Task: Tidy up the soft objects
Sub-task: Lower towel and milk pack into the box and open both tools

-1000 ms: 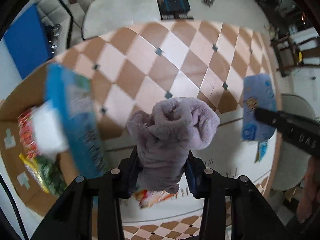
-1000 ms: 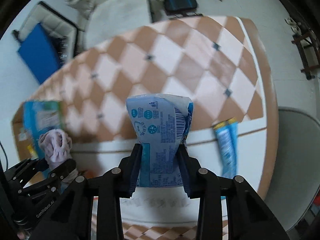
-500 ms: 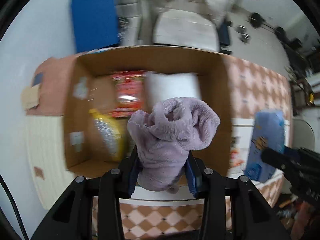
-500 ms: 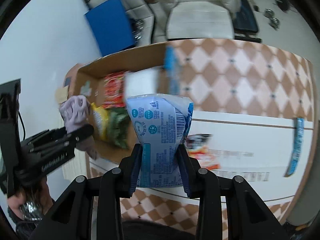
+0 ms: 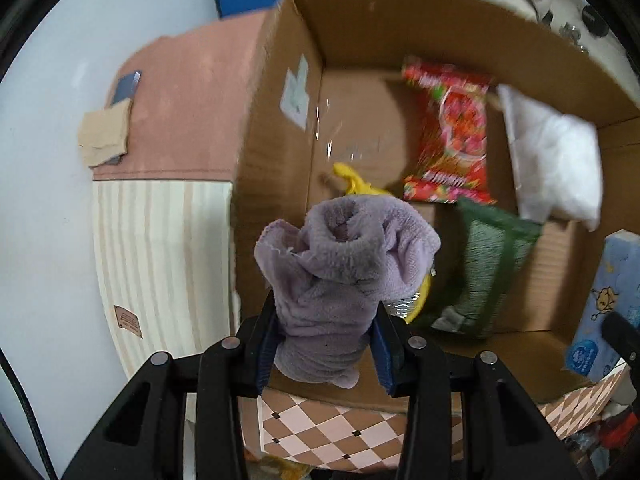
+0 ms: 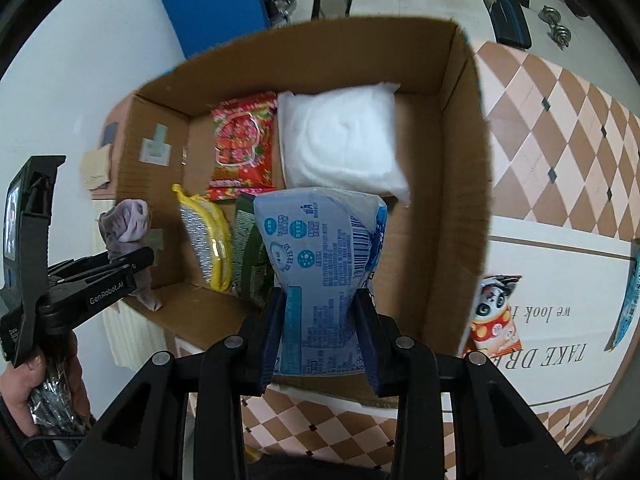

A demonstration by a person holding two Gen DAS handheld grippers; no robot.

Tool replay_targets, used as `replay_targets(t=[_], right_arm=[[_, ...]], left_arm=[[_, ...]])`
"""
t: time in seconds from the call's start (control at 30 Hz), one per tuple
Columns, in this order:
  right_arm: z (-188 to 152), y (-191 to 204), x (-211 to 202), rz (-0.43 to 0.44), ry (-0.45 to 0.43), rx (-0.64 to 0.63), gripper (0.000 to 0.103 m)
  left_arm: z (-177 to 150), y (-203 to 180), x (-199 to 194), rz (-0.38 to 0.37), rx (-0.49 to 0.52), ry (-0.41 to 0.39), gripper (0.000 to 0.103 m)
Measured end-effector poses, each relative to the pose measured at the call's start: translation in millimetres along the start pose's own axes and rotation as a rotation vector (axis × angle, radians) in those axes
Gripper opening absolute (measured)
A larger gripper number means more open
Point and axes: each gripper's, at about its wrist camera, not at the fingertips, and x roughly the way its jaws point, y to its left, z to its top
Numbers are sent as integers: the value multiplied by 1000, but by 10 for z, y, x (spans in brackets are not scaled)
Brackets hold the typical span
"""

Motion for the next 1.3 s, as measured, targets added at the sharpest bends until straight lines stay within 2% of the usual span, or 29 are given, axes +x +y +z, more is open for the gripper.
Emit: replay_targets(t=[0.13, 0.2, 0.27, 0.33, 0.5, 0.7, 1.0, 1.07, 1.1, 1.13, 1.3], right_arm=[[49, 33, 241, -55, 33, 0, 38], [88, 34, 408, -84, 79, 7, 41], [111, 27, 554, -109, 131, 8, 50], [119, 20, 605, -108, 135, 13, 73], [113, 2, 575, -111, 123, 31, 76], [47, 92, 377, -111, 84, 21, 76], [-271, 210, -160, -130, -50, -18, 77], [-369, 217, -282, -136, -92, -20, 91], [-423, 219, -340, -131, -113, -19, 100], [-466, 227, -381, -126, -128, -21, 102], [-679, 290, -519, -160, -188, -41, 103]], left_arm=[[87, 33, 311, -27, 13, 76, 41], [96, 58, 387, -49, 0, 98, 44], [87, 76, 418, -89, -5, 114, 46], [77, 85, 426, -108, 1, 119, 52], [42, 134, 326, -140, -11, 84, 52], [-85, 200, 42, -167, -27, -3, 52], [-528, 86, -592, -193, -39, -213, 53], [-598, 64, -672, -197, -35, -248, 74], [-633, 57, -720, -200, -33, -268, 93], [-674, 45, -778, -199, -30, -292, 96], [-830, 19, -961, -185, -26, -354, 96]])
